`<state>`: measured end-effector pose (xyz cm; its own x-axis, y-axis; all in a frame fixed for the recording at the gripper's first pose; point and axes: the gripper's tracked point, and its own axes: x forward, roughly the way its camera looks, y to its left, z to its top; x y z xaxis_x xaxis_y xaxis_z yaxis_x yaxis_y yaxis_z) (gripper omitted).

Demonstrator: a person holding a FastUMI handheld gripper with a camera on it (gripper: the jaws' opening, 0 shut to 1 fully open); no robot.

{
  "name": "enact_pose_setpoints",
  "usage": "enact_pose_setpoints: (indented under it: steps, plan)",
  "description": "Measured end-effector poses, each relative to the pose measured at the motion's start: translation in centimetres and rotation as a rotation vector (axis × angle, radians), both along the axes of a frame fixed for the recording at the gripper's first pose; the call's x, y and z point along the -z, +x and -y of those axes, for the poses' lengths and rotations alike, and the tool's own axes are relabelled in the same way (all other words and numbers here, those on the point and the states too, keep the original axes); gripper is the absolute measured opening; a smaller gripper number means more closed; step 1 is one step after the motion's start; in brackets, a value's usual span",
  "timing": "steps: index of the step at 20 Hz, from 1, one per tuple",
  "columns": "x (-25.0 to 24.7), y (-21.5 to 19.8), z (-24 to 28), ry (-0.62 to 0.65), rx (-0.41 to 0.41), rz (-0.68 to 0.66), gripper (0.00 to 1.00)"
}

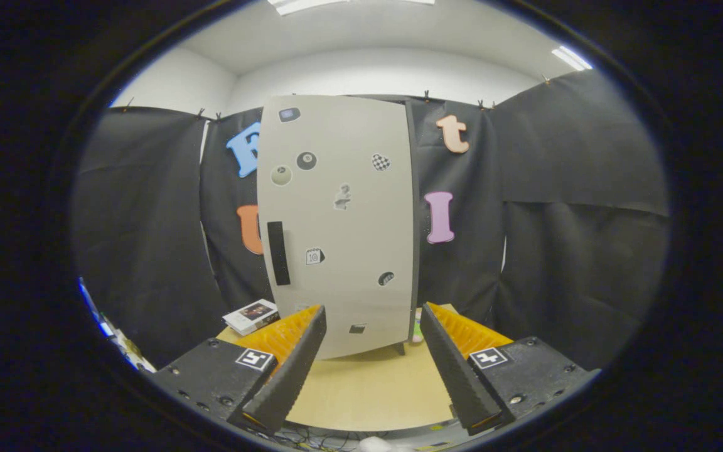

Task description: Open the shoe cabinet door, grab the shoes and put them into the shoe cabinet, then close the shoe cabinet door.

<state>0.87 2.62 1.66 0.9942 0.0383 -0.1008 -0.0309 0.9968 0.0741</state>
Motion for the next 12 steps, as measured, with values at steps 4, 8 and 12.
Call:
enact_pose_setpoints:
  steps: [4, 8, 12]
  plan:
    - [-0.5, -1.5, 0.8, 0.005, -0.012, 0.021, 0.98]
    - [-0.4, -1.7, 1.3, 0.007, -0.017, 0.034, 0.98]
    - [0.0, -1.9, 1.9, 0.021, -0.004, 0.029, 0.98]
